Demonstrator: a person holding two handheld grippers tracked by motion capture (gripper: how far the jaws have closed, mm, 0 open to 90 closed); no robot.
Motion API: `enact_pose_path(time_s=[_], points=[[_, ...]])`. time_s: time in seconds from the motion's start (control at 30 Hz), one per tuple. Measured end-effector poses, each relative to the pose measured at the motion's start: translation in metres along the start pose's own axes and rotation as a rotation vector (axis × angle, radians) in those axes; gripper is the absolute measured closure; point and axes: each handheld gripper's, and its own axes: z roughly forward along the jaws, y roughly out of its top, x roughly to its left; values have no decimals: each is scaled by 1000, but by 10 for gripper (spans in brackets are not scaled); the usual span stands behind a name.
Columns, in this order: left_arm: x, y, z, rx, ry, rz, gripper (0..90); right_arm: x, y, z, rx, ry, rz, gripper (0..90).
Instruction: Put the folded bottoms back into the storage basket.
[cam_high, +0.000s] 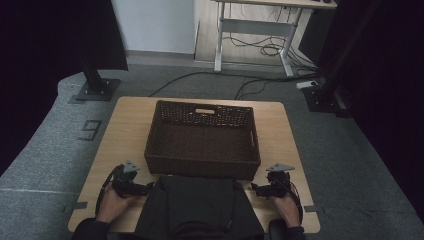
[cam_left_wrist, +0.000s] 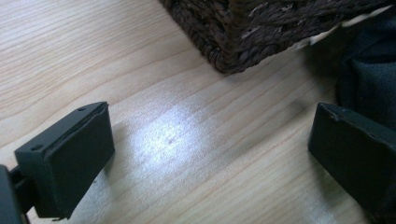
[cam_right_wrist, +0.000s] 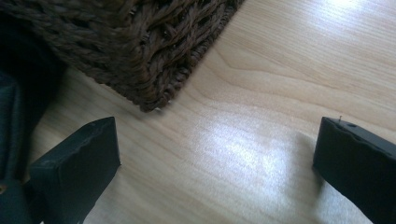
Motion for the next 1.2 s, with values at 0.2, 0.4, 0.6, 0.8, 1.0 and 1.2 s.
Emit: enact_pose_path(time_s=[0.2, 0.4, 0.6, 0.8, 1.0, 1.2], points=[[0, 0, -4, 9, -16, -2, 0, 2, -1, -5, -7, 4, 14, 4], [-4, 2, -17, -23, 23, 20, 32, 10, -1, -15, -27, -4, 15, 16], [-9, 1, -31, -70, 4, 32, 34, 18, -2, -25, -49, -1, 6, 16], [-24, 8, -40, -103, -22, 42, 29, 30, -1, -29, -41, 28, -14, 31], [-49, 20, -45, -121, -61, 67, 29, 48, 5, -32, -34, 62, -21, 59], [-76, 31, -43, -113, -121, 106, 7, 71, 12, -31, -21, 125, -41, 52]])
